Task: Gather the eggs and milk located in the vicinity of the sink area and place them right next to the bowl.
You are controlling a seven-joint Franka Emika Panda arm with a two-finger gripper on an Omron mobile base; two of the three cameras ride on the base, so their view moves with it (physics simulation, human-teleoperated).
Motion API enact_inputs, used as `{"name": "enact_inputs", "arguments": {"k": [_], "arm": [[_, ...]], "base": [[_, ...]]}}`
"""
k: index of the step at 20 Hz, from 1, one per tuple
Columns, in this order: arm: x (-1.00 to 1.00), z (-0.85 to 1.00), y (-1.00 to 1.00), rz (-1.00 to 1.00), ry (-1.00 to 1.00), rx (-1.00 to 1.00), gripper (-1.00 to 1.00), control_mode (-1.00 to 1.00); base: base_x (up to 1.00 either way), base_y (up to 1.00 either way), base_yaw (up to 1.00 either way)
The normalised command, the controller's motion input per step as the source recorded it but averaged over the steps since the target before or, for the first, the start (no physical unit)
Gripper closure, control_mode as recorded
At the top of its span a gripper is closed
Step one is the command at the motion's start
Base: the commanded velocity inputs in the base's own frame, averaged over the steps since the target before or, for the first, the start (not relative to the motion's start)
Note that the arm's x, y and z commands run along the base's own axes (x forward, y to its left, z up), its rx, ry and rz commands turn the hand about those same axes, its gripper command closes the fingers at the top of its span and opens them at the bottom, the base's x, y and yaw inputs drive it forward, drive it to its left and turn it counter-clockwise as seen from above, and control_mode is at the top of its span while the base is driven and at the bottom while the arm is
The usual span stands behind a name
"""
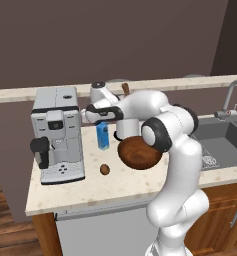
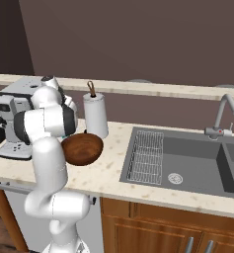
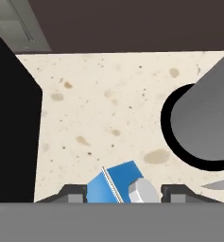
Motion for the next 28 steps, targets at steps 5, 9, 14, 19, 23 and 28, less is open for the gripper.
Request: {"name": "enact_inputs", "arguments": {"k": [5,9,14,19,23,28], "arm": [[-0.36,-0.04,-0.15,-0.06,0.0,0.0,1.0,-1.0],[-0.3,-0.1,-0.23,-0.05,-0.01,0.0,1.0,-1.0],[-0.29,-0.07,-0.15,-0.05,-0.03,0.0,1.0,-1.0],[-0.24,-0.02,0.0,-0.03,-0.02,0.0,1.0,-1.0],[-0.17,0.0,-0.03,-0.03,0.0,0.0,1.0,-1.0],[-0.18,-0.03,-0.02,-0.02,-0.05,0.0,1.0,-1.0]], "base": [[0.0,0.0,0.0],[0.0,0.0,0.0],[0.0,0.0,0.0],[0.0,0.0,0.0],[0.0,0.0,0.0],[0.0,0.0,0.0]]}}
